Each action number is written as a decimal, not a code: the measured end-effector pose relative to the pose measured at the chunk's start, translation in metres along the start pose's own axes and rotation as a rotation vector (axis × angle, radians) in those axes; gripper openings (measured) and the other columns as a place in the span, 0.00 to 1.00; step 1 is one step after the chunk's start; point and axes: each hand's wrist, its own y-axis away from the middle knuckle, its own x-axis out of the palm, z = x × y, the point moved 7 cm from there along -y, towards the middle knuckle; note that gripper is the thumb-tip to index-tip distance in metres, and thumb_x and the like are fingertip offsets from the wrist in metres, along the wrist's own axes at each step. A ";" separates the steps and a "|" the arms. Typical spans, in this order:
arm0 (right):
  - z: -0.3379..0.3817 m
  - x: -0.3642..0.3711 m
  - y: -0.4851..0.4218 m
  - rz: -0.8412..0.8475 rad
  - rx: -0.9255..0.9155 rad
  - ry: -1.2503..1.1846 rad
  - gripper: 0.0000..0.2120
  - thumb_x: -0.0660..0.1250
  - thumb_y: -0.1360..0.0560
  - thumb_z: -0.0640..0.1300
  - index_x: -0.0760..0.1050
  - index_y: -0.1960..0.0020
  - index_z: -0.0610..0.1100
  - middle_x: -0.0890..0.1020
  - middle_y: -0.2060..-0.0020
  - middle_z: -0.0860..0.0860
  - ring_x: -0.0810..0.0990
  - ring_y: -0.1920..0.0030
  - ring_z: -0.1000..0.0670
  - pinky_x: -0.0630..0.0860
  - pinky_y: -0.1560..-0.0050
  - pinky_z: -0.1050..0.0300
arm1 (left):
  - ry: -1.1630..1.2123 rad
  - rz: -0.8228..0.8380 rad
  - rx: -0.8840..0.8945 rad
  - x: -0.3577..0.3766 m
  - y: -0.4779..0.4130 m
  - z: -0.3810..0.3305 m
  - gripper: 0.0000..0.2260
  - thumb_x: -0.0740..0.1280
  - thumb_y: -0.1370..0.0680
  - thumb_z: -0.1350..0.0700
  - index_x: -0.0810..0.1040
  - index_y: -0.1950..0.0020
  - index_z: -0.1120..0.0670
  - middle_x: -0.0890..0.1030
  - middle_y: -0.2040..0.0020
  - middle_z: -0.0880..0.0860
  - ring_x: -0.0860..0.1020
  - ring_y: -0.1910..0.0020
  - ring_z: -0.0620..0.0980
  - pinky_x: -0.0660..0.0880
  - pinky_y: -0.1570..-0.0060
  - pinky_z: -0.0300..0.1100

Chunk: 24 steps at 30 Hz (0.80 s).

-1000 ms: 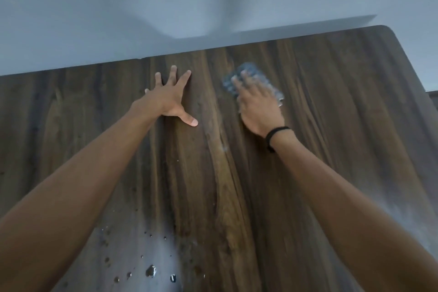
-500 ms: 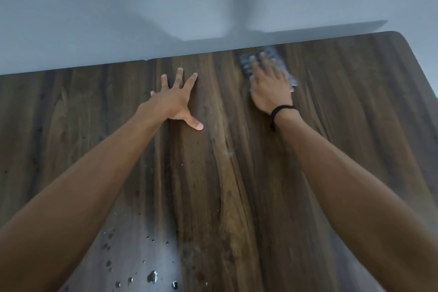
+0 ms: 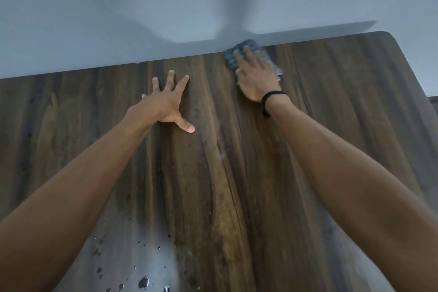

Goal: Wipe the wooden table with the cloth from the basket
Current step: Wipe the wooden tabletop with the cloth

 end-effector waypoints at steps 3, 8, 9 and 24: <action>0.002 0.002 -0.001 0.033 -0.112 -0.020 0.25 0.46 0.15 0.53 0.48 0.18 0.56 0.47 0.19 0.53 0.45 0.19 0.48 0.43 0.21 0.46 | -0.002 -0.003 0.002 0.000 0.000 0.001 0.66 0.80 0.40 0.38 0.31 0.22 0.41 0.27 0.22 0.49 0.32 0.24 0.65 0.47 0.29 0.72; 0.011 0.003 -0.010 0.006 -0.024 0.002 0.26 0.46 0.15 0.52 0.47 0.18 0.54 0.46 0.19 0.51 0.45 0.19 0.47 0.43 0.21 0.45 | -0.003 0.019 -0.026 0.000 0.001 -0.002 0.66 0.81 0.39 0.39 0.30 0.22 0.41 0.26 0.23 0.49 0.32 0.24 0.64 0.47 0.29 0.71; 0.020 0.006 -0.007 0.032 -0.102 -0.004 0.26 0.46 0.15 0.52 0.48 0.18 0.55 0.47 0.19 0.52 0.45 0.19 0.47 0.43 0.20 0.46 | -0.002 0.020 -0.027 0.000 0.001 -0.001 0.66 0.81 0.39 0.39 0.30 0.22 0.41 0.26 0.23 0.49 0.31 0.24 0.64 0.47 0.29 0.71; -0.004 0.000 -0.008 0.097 -0.040 -0.016 0.27 0.49 0.15 0.49 0.46 0.18 0.53 0.44 0.19 0.51 0.44 0.19 0.46 0.43 0.21 0.45 | 0.007 0.074 -0.087 -0.003 0.003 -0.008 0.68 0.82 0.39 0.42 0.27 0.24 0.41 0.25 0.23 0.49 0.30 0.25 0.65 0.47 0.27 0.68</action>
